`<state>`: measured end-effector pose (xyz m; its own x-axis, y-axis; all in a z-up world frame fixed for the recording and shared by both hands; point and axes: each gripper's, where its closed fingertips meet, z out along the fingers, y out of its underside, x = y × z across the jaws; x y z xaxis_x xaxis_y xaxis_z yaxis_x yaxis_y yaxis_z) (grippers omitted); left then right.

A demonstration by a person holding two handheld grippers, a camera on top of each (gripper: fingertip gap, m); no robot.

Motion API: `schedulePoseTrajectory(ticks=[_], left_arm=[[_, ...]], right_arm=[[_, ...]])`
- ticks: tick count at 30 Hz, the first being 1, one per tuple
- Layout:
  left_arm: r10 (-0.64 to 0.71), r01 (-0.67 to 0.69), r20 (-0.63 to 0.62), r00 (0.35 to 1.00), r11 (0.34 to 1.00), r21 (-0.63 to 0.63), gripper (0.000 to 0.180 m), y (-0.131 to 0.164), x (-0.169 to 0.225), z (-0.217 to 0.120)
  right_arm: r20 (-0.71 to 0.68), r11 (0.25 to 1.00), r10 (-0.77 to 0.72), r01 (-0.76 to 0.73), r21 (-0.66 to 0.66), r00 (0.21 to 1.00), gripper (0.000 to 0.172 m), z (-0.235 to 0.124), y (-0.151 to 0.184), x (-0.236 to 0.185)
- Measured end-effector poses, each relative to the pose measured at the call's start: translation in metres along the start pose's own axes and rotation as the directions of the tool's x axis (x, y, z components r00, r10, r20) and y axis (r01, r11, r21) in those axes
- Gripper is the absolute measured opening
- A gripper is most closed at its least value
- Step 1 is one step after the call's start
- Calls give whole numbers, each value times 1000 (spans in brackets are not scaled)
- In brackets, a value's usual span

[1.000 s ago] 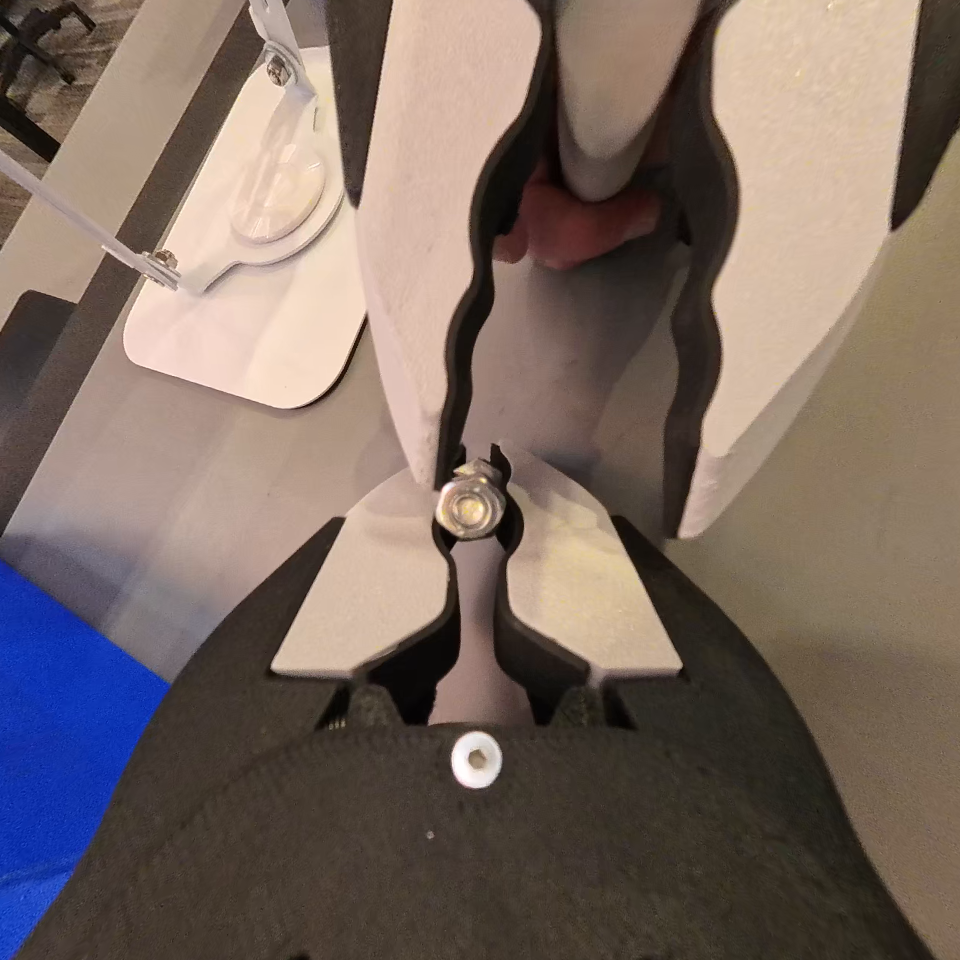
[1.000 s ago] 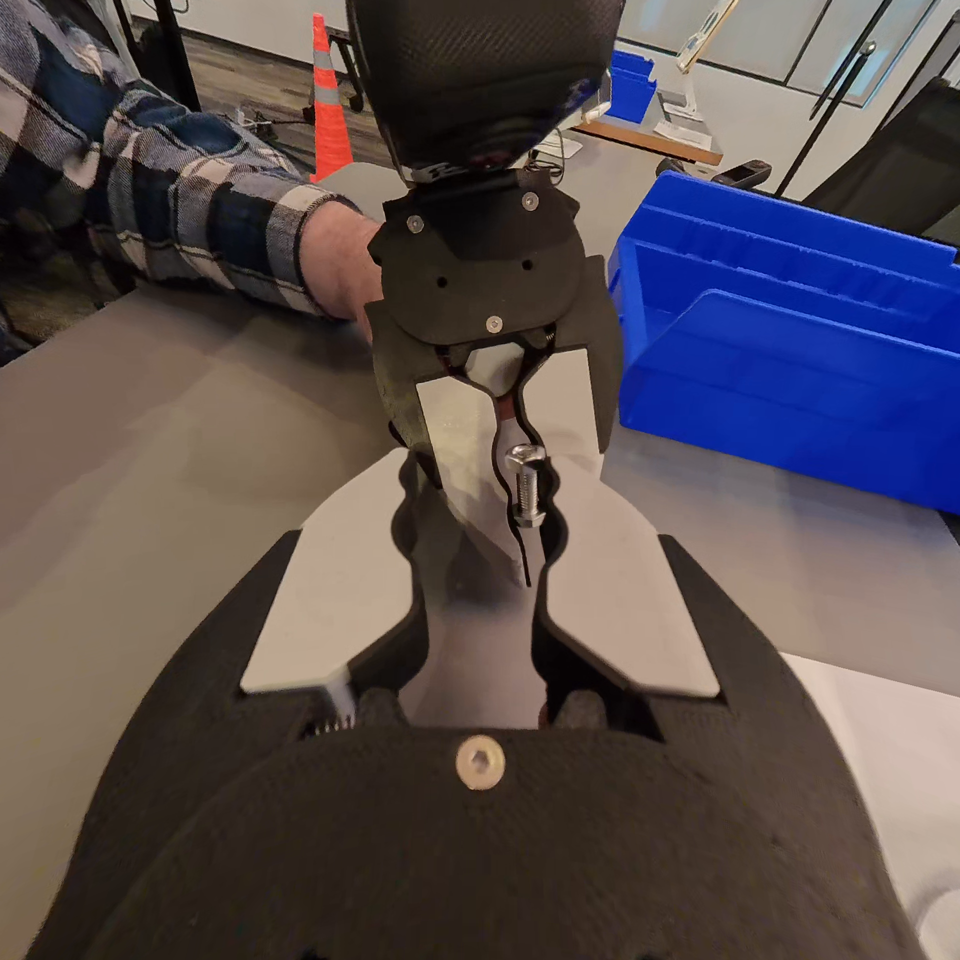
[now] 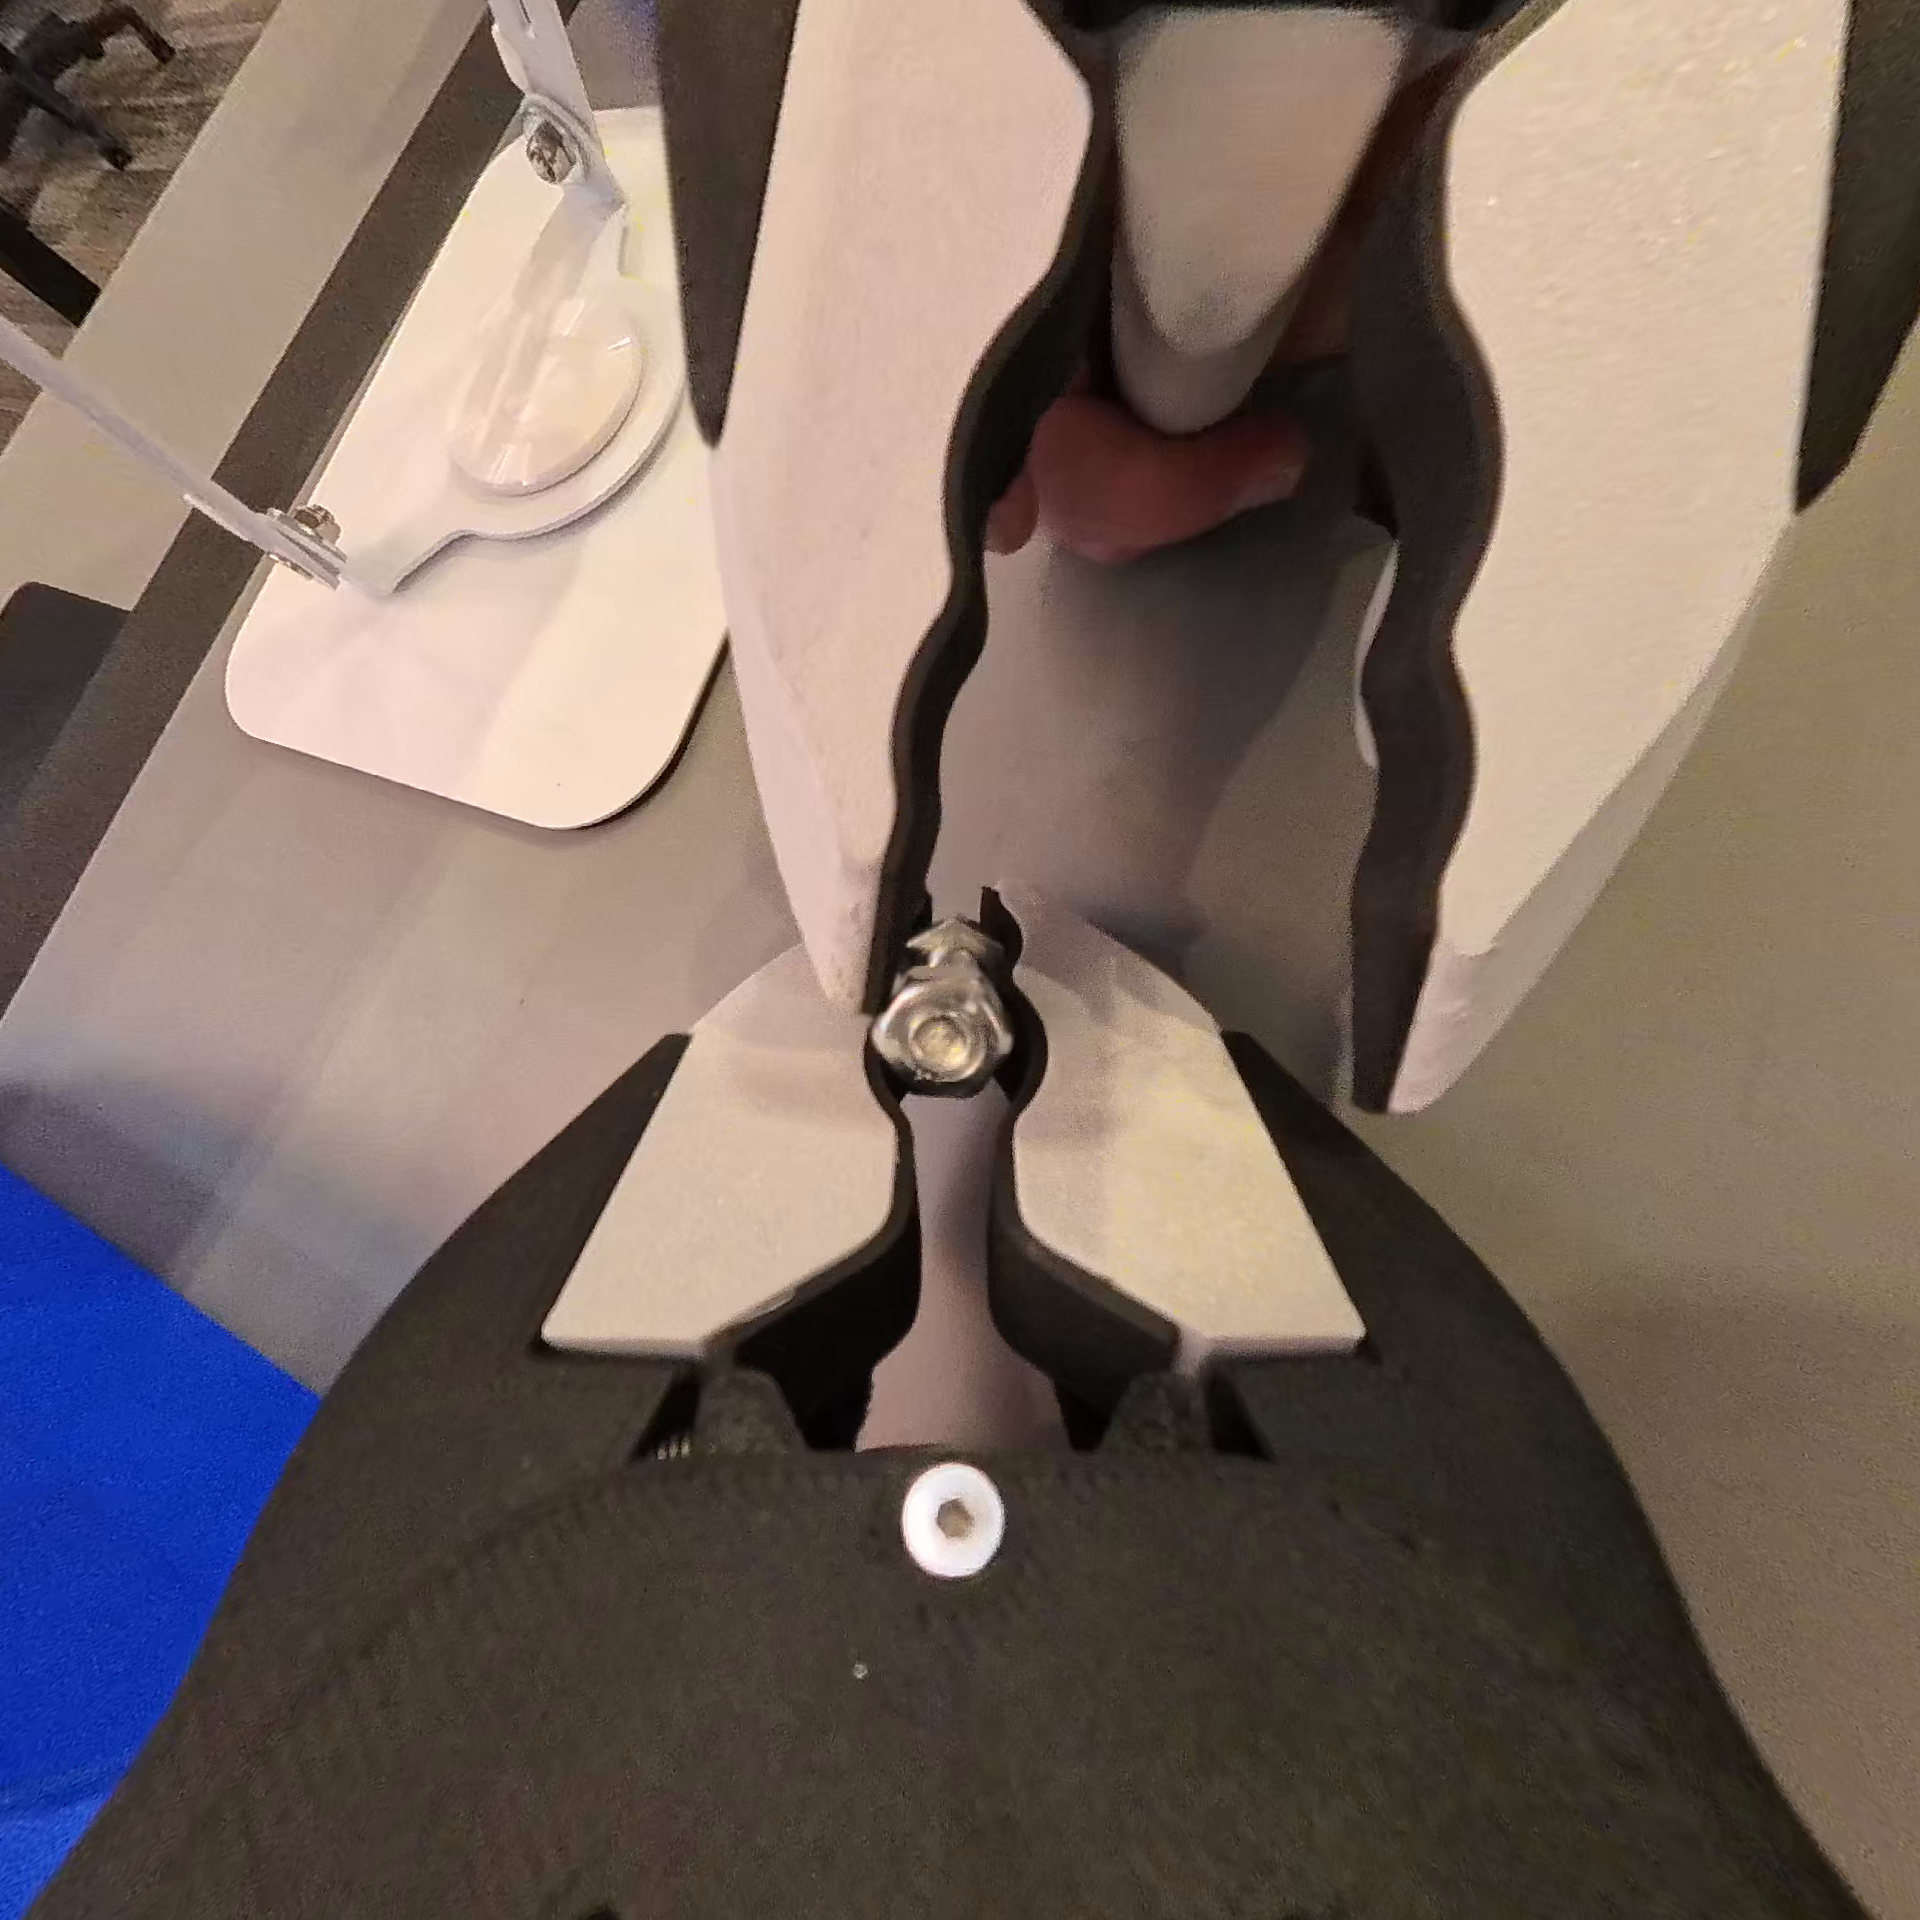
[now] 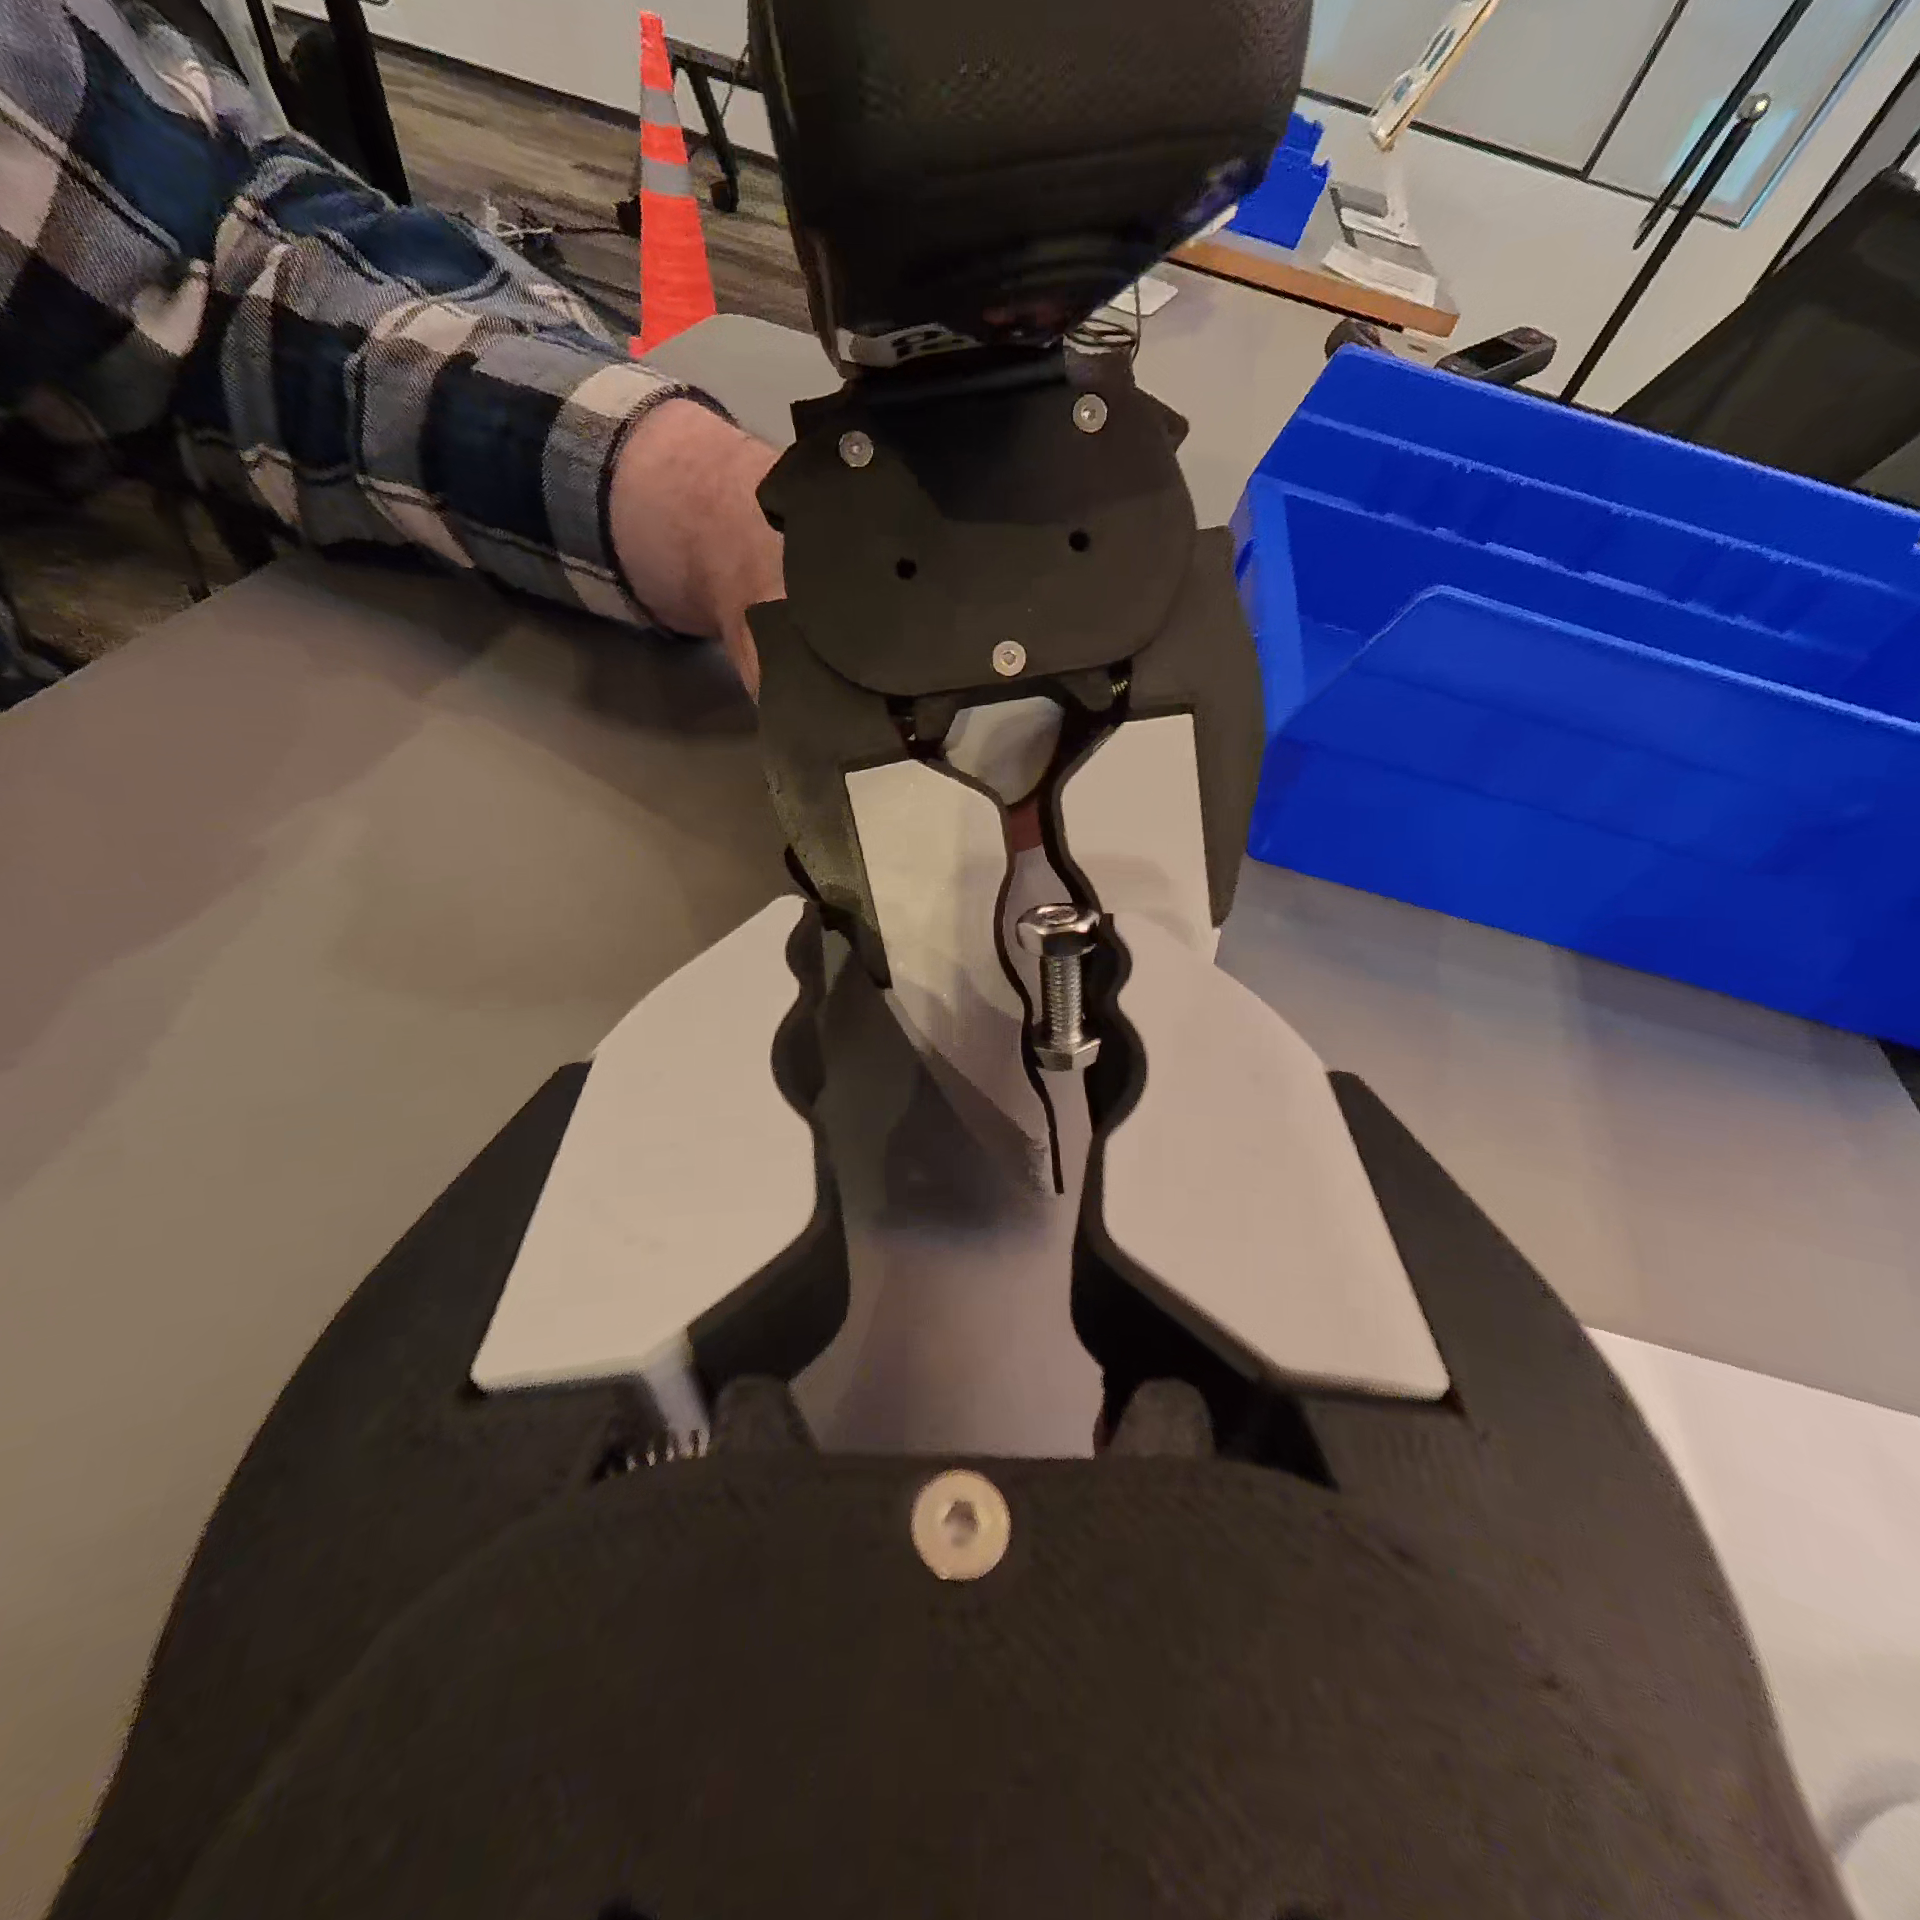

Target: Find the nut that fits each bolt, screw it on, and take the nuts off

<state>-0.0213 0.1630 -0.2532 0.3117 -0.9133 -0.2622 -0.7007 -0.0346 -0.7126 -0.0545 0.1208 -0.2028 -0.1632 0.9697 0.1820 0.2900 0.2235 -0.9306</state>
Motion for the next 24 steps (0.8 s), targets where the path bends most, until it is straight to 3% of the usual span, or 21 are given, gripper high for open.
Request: schedulePoseTrajectory(ticks=[2, 4, 8, 11, 17, 24], left_arm=[[0, 0, 0, 1000, 1000, 1, 8, 0, 0, 0], [-2, 2, 5, 1000, 1000, -3, 8, 1, -1, 0], [-3, 3, -2, 1000, 1000, 0, 9, 0, 0, 0], [7, -7, -2, 1000, 1000, -6, 9, 0, 1, 1], [17, -17, 6, 1000, 1000, -9, 8, 0, 1, 1], [41, -41, 22, 999, 999, -32, 8, 1, 1, 1]], right_arm=[[0, 1000, -2, 2, 12, 1000, 41, -3, -1, 0], [44, 999, -1, -1, 39, 999, 15, -7, -4, -4], [-22, 999, 20, -19, 48, 1000, 40, -8, -5, 8], [-27, 999, 28, -28, 27, 999, 44, -4, -2, 9], [-83, 1000, -7, 8, 18, 997, 23, -6, -3, 15], [-93, 999, 0, -4, -42, 996, 14, -3, 7, 18]])
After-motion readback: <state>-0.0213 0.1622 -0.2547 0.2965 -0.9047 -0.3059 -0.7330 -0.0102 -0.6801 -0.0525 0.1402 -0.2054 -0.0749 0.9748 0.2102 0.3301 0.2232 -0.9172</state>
